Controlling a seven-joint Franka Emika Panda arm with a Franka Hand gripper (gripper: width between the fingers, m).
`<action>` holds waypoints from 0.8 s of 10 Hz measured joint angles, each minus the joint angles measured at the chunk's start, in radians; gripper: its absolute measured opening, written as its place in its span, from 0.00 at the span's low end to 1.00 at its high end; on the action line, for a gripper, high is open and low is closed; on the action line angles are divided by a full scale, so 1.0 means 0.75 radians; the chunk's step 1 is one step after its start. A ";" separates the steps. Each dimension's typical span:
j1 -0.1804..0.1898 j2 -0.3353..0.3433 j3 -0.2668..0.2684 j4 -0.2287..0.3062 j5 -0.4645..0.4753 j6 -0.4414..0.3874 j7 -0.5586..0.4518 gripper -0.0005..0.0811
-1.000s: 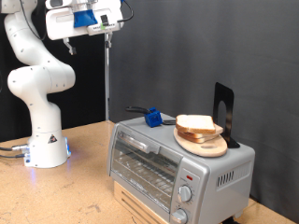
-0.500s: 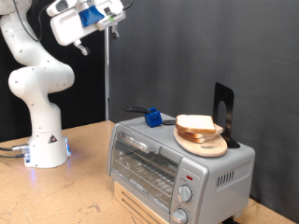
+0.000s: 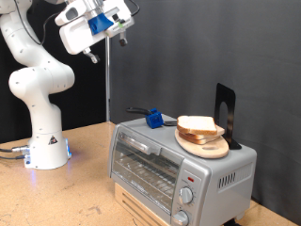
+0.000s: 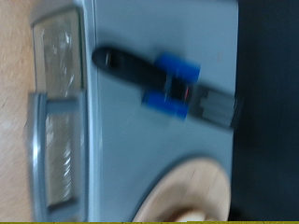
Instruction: Make a piece of toast with the oven
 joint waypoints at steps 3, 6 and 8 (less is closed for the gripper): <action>0.028 0.045 -0.065 0.031 0.006 -0.083 -0.117 0.84; 0.027 0.159 -0.076 0.026 0.007 0.085 -0.112 0.84; 0.027 0.237 -0.078 0.028 0.007 0.146 -0.125 0.84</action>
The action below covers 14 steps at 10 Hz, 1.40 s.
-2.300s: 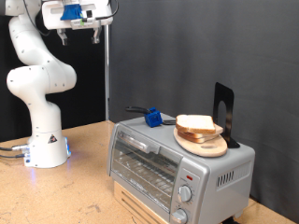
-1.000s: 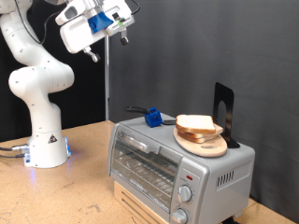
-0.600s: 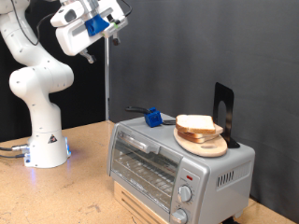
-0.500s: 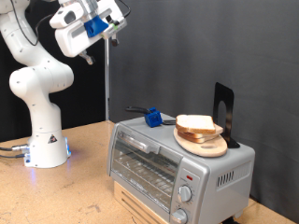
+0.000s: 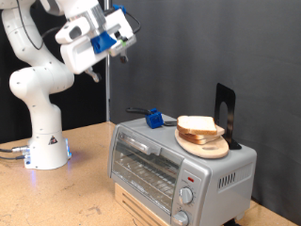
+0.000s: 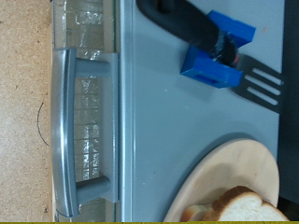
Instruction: Make a piece of toast with the oven
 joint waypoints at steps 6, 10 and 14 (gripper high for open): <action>-0.009 0.088 -0.033 -0.071 -0.021 0.140 -0.114 0.84; -0.023 0.166 -0.042 -0.185 -0.041 0.375 -0.159 0.84; -0.019 0.170 -0.041 -0.198 -0.036 0.401 -0.162 0.84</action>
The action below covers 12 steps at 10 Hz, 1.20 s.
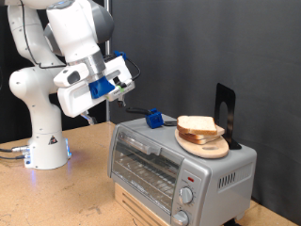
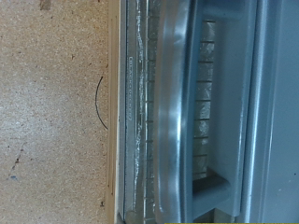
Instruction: Make a piece of toast with the oven
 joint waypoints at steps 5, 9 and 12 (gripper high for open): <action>0.001 0.000 0.042 -0.052 -0.002 0.044 0.007 0.84; 0.001 0.016 0.067 -0.128 -0.002 0.173 0.032 0.84; 0.001 0.059 0.084 -0.172 -0.002 0.253 0.033 0.84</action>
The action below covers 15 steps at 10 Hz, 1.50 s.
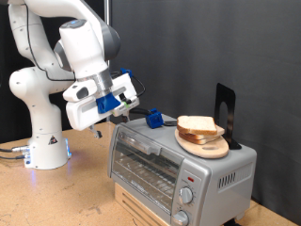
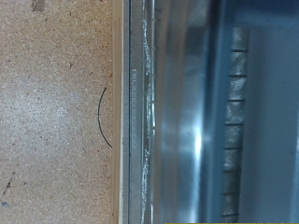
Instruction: Make a piece of toast with the oven
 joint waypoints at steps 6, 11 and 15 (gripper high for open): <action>0.005 0.068 0.012 -0.029 0.023 0.086 -0.001 0.84; -0.018 0.068 -0.022 -0.025 0.010 0.067 -0.009 0.84; -0.081 0.085 -0.038 -0.021 -0.070 0.069 -0.009 0.84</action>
